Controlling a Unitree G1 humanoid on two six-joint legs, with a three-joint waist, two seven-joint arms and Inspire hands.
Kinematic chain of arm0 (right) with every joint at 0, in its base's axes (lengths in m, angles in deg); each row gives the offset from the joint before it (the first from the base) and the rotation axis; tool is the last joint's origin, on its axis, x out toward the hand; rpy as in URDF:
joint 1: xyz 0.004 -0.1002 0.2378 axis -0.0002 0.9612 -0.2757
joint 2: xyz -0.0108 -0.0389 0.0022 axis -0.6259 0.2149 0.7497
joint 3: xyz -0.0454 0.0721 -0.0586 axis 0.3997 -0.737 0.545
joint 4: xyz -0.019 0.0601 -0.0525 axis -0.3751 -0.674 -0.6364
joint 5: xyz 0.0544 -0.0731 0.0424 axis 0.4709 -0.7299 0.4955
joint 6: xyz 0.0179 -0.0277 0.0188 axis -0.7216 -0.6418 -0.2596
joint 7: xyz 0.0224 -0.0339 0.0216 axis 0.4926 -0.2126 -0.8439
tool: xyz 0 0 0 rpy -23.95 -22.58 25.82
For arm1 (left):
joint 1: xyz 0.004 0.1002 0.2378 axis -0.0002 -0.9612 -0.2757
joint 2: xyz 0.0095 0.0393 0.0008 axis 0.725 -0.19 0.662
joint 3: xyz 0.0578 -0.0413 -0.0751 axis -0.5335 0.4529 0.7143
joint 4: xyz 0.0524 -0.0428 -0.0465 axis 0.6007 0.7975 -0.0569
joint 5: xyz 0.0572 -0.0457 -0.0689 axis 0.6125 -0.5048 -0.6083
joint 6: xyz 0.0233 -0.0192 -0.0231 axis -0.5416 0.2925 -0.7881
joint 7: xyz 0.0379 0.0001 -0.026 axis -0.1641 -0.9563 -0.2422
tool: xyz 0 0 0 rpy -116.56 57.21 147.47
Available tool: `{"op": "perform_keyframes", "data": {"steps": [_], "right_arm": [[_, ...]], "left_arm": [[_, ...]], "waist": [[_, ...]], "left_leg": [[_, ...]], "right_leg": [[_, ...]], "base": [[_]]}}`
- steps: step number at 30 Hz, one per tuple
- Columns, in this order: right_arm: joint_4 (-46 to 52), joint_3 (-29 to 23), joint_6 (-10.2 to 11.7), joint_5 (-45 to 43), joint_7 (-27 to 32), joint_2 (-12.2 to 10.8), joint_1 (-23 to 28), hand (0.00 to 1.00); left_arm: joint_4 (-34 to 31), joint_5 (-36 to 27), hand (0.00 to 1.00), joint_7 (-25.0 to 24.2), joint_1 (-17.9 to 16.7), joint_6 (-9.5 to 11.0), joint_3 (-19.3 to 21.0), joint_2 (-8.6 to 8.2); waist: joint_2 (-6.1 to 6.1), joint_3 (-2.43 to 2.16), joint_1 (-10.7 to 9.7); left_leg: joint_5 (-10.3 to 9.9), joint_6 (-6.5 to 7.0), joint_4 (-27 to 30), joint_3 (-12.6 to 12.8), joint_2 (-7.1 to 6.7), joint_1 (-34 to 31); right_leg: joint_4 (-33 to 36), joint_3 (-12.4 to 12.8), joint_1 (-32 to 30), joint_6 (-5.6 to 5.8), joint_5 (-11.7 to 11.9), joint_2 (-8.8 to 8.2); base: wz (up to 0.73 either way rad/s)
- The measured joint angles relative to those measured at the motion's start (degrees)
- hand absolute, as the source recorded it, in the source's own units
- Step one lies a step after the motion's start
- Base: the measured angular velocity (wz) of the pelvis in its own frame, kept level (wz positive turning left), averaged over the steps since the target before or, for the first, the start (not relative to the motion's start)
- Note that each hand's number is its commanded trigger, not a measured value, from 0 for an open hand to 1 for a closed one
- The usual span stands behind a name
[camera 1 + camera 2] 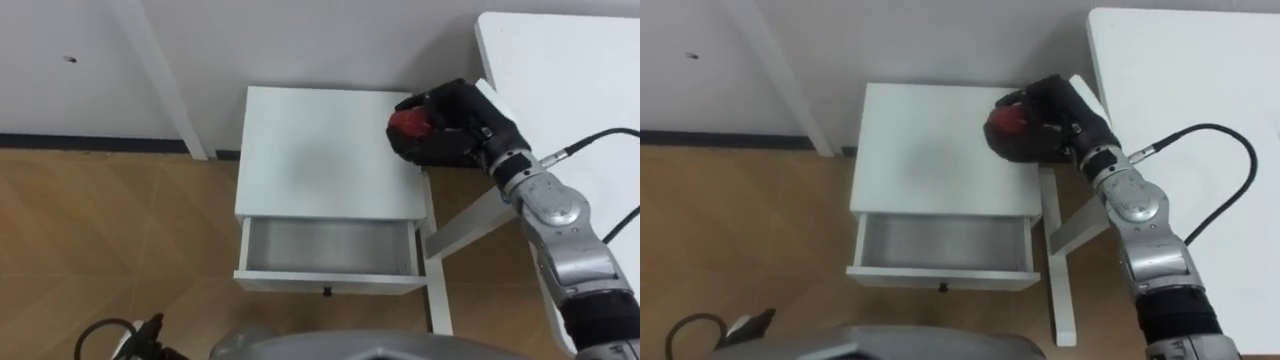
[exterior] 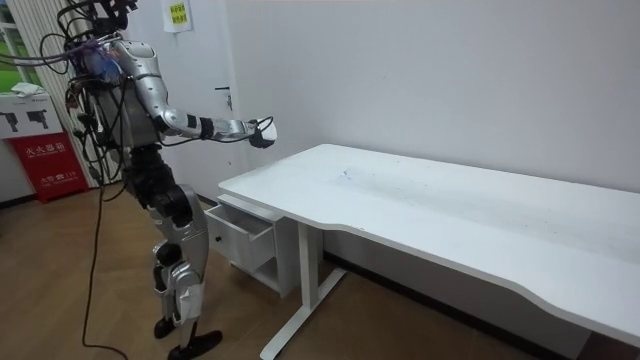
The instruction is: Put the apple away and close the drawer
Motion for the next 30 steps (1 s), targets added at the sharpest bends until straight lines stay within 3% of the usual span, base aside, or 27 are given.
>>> {"op": "perform_keyframes", "data": {"steps": [8,20,30], "right_arm": [[0.85,1.16,-1.71,-2.17,-5.78,0.03,-0.02,1.00],[1.81,2.32,-2.39,-2.16,-10.26,-0.04,0.20,1.00],[4.61,3.23,-3.36,-4.46,-13.72,-1.15,1.79,1.00]], "left_arm": [[0.51,-0.01,0.00,-0.40,0.55,-1.21,-3.39,0.20],[0.59,-0.02,0.00,-0.67,1.54,-1.20,-3.40,0.20],[0.56,-0.03,0.00,-0.80,1.27,-1.61,-3.89,-0.12]], "waist": [[-0.29,0.02,0.29],[-0.05,0.35,2.23],[0.19,0.45,2.63]], "left_leg": [[0.00,0.00,0.00,0.07,0.00,-0.25],[0.00,-0.01,-0.18,-0.04,-0.04,0.18],[0.00,-0.01,-0.38,-0.11,-0.21,-0.03]], "right_leg": [[0.03,0.35,-0.49,-0.01,0.01,0.04],[-0.11,0.18,0.00,-0.01,0.00,0.03],[-0.95,0.29,0.16,-0.01,0.01,0.02]], "base": [[0.00],[0.00],[0.00]]}}
